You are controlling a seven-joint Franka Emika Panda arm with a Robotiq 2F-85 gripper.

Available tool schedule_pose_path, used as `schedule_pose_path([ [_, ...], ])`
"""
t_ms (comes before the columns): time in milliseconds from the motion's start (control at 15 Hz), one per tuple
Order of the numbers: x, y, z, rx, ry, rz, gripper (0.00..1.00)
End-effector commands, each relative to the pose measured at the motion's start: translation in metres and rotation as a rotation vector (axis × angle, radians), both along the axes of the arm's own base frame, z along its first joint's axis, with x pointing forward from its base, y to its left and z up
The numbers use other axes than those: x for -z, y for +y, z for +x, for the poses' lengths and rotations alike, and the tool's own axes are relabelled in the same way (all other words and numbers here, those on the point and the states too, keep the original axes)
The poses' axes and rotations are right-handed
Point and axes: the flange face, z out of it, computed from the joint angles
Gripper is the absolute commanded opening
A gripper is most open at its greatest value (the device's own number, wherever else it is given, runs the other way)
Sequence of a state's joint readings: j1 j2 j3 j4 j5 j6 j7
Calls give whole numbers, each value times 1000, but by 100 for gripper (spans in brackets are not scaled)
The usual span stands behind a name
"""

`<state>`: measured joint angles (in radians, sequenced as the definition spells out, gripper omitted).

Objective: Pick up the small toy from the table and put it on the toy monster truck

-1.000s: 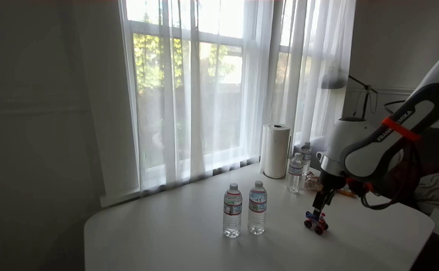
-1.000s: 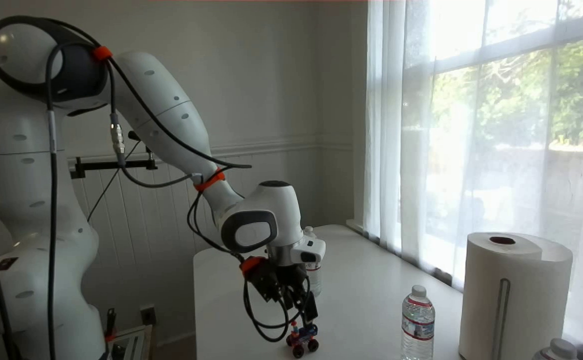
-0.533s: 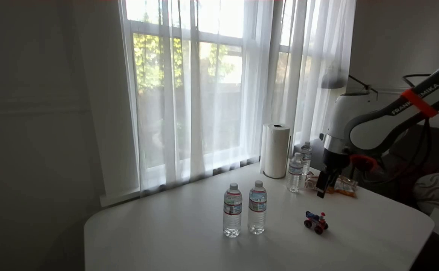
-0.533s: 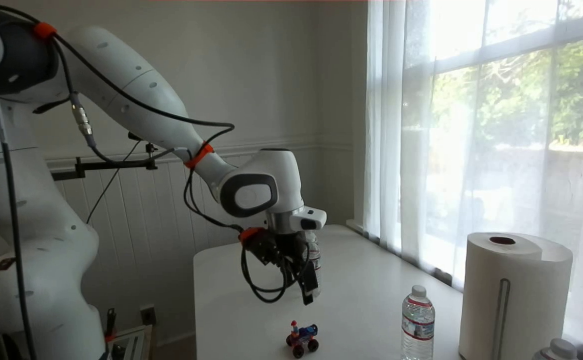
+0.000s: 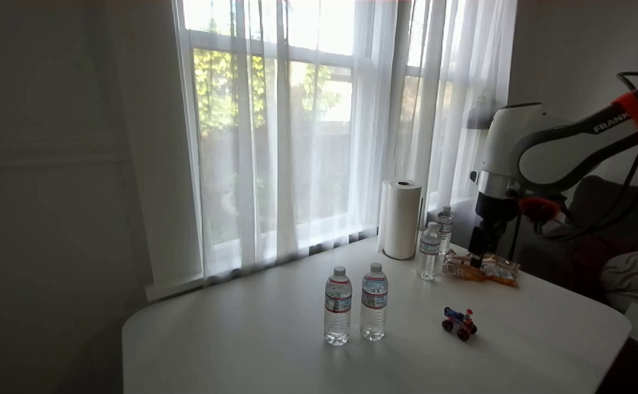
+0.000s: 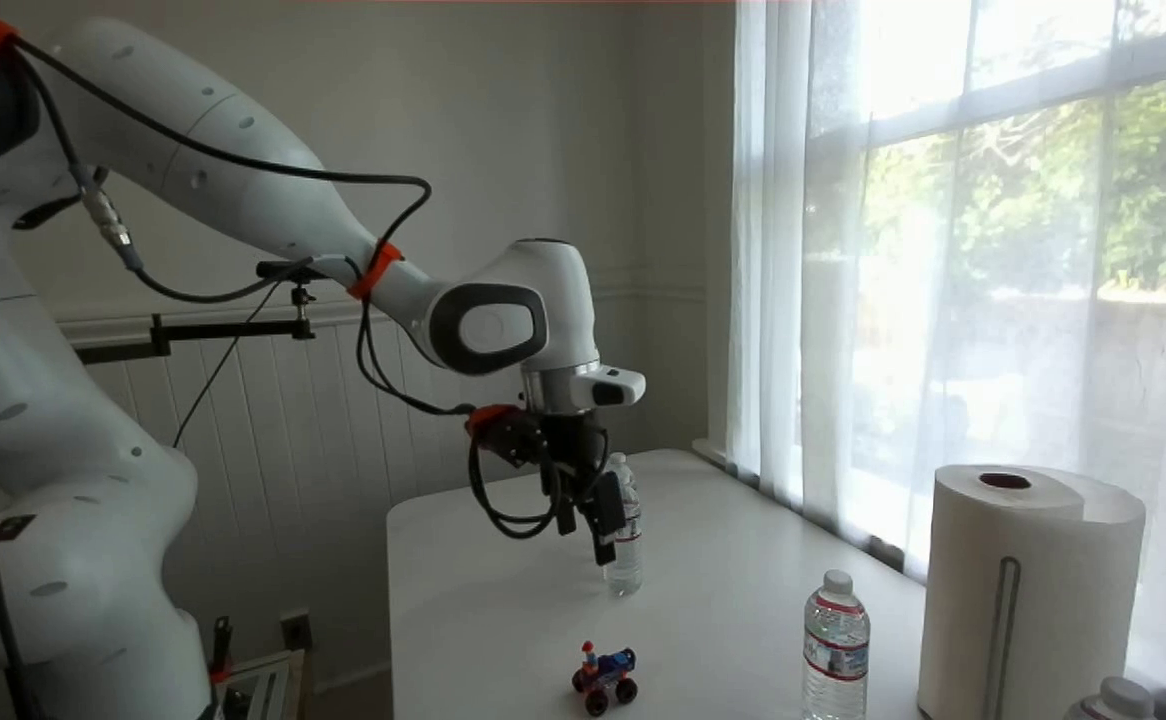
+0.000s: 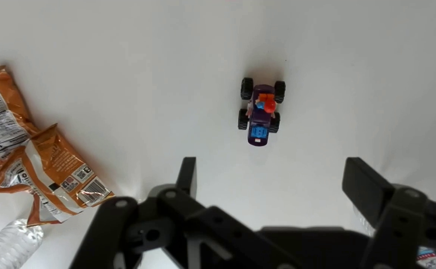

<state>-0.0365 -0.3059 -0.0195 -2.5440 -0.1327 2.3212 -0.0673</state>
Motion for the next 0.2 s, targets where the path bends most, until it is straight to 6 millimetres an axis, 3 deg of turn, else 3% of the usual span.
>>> schedule_pose_path([
  [0,-2,0,0,0,1,0,100],
  [133,-2,0,0,0,1,0,100],
])
